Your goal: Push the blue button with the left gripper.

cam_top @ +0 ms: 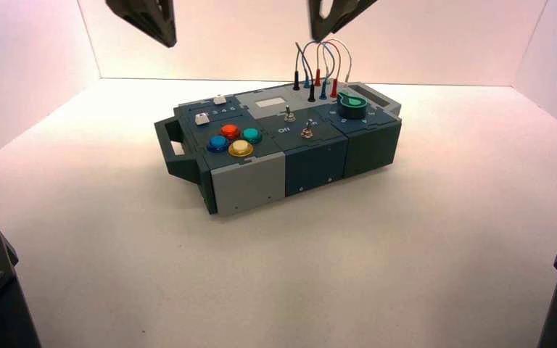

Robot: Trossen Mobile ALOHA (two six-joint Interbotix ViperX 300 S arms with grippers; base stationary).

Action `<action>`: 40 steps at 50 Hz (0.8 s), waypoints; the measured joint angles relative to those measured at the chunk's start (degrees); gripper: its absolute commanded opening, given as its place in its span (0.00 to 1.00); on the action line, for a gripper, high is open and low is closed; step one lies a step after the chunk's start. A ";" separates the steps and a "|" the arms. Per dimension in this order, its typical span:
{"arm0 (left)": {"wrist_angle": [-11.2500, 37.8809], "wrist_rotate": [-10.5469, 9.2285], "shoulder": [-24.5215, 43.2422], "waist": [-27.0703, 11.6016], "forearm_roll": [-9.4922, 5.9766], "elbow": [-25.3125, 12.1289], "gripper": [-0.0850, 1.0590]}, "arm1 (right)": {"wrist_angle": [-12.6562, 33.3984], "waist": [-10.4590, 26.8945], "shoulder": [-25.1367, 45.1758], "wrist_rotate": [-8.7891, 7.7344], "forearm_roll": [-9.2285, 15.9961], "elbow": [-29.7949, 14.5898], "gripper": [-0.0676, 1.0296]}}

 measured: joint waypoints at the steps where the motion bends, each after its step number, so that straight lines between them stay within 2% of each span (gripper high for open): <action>1: 1.85 -0.35 -0.62 -0.09 0.00 0.44 0.05 | 0.18 0.00 -1.14 0.88 0.35 1.05 0.25; 6: 4.04 -0.53 -1.58 -0.35 -0.18 1.67 0.05 | 0.35 0.00 -3.34 2.72 0.79 3.08 0.20; 8: 4.57 -0.53 -1.93 -0.62 -0.18 2.29 0.05 | 0.35 -0.09 -4.57 3.43 1.23 4.31 0.15; 15: 4.75 -0.62 -1.85 -2.46 -0.70 3.08 0.05 | 0.53 -0.09 -6.94 3.78 2.99 6.86 0.05; 23: 3.69 -1.23 -1.41 -5.45 -1.58 3.16 0.05 | 1.85 0.00 -9.23 3.78 5.62 8.70 0.04; 31: -0.79 -2.55 -0.79 -8.00 -1.76 3.69 0.05 | 2.20 0.00 -10.99 3.78 7.82 10.11 0.04; 40: -5.63 -3.16 -0.44 -8.00 -1.76 5.71 0.05 | 2.29 0.00 -14.50 3.69 10.46 11.69 0.04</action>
